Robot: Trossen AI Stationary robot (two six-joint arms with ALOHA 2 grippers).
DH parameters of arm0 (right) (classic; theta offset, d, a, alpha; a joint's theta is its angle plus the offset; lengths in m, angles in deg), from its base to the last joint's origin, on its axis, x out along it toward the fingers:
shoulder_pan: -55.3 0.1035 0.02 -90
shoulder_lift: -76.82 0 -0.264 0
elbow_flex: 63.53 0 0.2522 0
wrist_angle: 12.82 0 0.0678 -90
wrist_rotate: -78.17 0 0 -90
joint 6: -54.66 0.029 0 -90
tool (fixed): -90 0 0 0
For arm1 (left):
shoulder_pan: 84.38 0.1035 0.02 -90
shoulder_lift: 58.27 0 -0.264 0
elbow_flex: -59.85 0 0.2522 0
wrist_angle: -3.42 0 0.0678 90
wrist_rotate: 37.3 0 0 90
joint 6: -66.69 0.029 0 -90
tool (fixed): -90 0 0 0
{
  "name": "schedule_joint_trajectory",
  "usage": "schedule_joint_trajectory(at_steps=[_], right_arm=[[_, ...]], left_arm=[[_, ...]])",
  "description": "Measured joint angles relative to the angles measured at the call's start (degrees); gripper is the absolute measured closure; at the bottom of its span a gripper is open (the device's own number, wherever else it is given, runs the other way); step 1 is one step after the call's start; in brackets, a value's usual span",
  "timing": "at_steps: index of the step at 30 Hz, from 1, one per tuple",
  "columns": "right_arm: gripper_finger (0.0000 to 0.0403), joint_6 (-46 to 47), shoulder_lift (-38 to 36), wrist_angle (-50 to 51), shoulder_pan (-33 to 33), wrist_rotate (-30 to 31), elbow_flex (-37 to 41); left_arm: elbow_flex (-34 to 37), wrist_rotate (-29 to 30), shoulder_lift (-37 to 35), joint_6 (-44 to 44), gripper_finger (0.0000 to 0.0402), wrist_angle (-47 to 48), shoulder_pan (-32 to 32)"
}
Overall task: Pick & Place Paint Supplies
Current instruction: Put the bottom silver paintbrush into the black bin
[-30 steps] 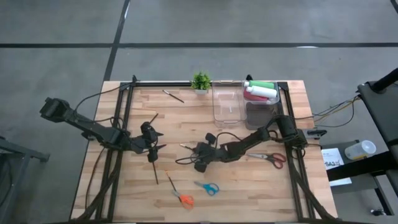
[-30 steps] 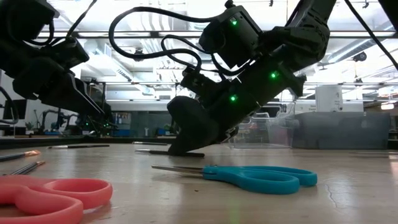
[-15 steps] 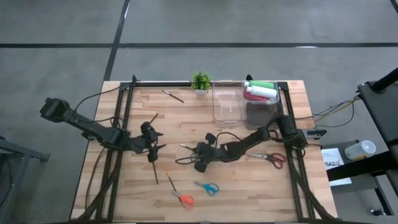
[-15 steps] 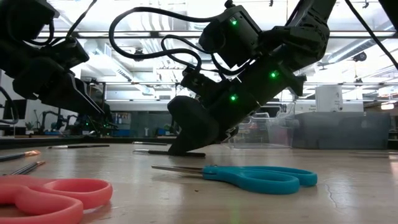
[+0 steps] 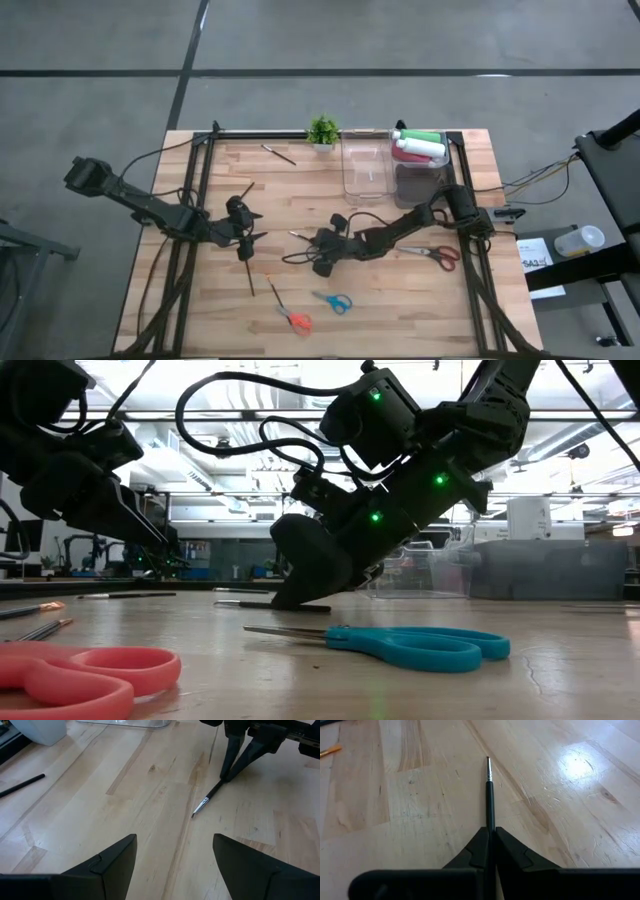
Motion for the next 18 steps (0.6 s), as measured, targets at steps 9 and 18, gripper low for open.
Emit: schedule_joint_trajectory(at_steps=[9, 18], right_arm=[[0.0386, 0.0, -0.4, 0.5, 0.3, 0.5, 0.1], [0.0386, -0.2, -1.7, 2.2, 0.3, 0.5, 0.3]], left_arm=[[0.0, 0.0, 0.0, 0.0, 0.0135, 0.0, 0.0], [0.0, 0.0, 0.0, 0.0, 0.0135, 0.0, 0.0]])
